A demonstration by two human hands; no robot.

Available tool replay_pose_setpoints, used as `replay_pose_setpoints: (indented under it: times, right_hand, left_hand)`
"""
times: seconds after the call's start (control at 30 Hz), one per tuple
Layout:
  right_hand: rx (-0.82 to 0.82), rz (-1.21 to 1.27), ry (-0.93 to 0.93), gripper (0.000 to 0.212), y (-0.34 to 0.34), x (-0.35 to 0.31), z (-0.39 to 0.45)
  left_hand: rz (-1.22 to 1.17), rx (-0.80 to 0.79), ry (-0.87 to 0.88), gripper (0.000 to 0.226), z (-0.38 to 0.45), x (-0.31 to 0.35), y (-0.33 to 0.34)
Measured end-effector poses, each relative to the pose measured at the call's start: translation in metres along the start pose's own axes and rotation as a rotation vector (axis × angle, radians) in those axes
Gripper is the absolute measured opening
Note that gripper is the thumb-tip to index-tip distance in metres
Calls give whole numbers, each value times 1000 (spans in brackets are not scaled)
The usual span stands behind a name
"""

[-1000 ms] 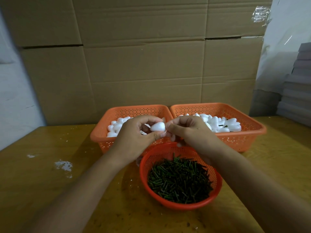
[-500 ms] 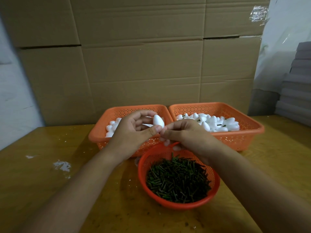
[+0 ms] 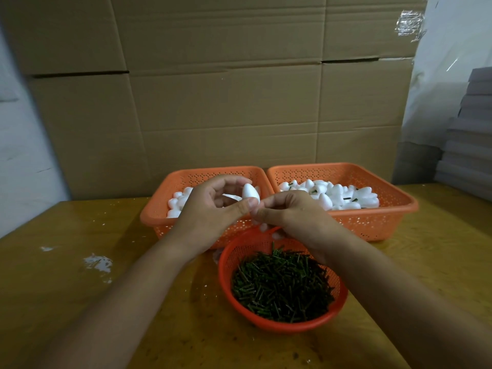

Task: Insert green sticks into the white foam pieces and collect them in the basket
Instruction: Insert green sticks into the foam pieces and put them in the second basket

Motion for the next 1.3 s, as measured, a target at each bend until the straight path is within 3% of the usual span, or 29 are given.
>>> replay_pose_setpoints:
  times: [0.23, 0.5, 0.93, 1.3]
  right_hand:
    - [-28, -6, 13, 11, 3, 0, -1]
    - [-50, -12, 4, 13, 5, 0, -2]
    - [-10, 66, -27, 17, 0, -4, -2]
    - [-4, 37, -8, 9, 2, -3, -4]
  left_hand:
    - [-108, -16, -90, 29, 0, -10, 1]
    - [-215, -62, -151, 41, -3, -13, 3]
    - [-103, 55, -84, 45, 0, -2, -3]
    - [-123, 16, -100, 25, 0, -6, -1]
Point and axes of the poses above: each hand's wrist, its own z-axis towards the middle knuckle, its own y-axis out of the palm, x = y × z, the point moved 9 cm from there along z, towards the middle knuckle, and after that the axes turned 14 degrees about y, right-handed, at the moved point
